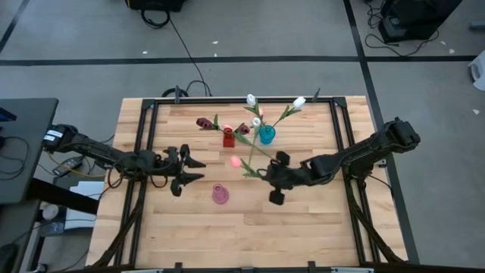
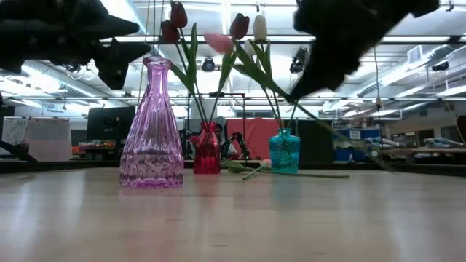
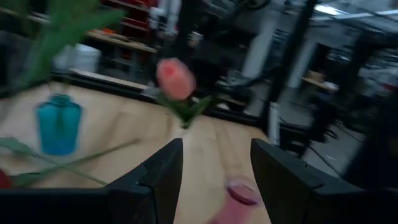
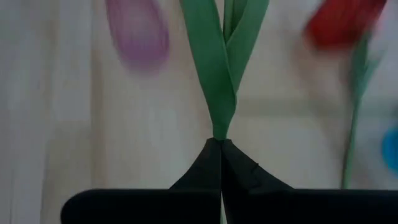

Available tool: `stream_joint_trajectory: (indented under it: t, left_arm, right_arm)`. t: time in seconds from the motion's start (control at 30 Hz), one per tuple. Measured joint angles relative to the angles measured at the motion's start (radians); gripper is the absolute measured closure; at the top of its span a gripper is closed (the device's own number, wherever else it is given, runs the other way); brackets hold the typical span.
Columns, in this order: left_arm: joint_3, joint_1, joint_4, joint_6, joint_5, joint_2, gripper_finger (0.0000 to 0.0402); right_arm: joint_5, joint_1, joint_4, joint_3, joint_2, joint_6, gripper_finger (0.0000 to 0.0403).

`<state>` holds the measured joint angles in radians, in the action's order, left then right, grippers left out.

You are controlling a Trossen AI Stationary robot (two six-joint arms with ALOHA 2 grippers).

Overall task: Sort flowers into vase by color
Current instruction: Put the left pink flower into the pink vase

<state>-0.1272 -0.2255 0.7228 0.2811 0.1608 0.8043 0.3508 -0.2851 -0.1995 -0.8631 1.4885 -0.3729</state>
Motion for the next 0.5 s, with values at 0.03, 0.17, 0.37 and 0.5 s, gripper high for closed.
stream_joint_trajectory:
  t: [0.03, 0.17, 0.37, 0.5]
  left_arm:
    - [0.000, 0.000, 0.015, -0.002, 0.026, 0.009, 0.0208]
    - [-0.014, 0.000, 0.077, -0.016, 0.068, 0.063, 0.0208]
    - [-0.078, 0.000, 0.039, -0.019, 0.034, 0.173, 0.0208]
    - [-0.081, 0.000, 0.031, -0.042, -0.040, 0.205, 0.0208]
  right_arm:
    - [0.007, 0.006, 0.061, 0.001, 0.002, 0.032, 0.0400]
    - [-0.017, 0.030, 0.366, 0.001, 0.001, 0.126, 0.0401]
    - [-0.098, 0.047, 0.706, 0.001, 0.007, 0.206, 0.0400]
    - [-0.160, 0.043, 0.919, -0.004, 0.050, 0.242, 0.0400]
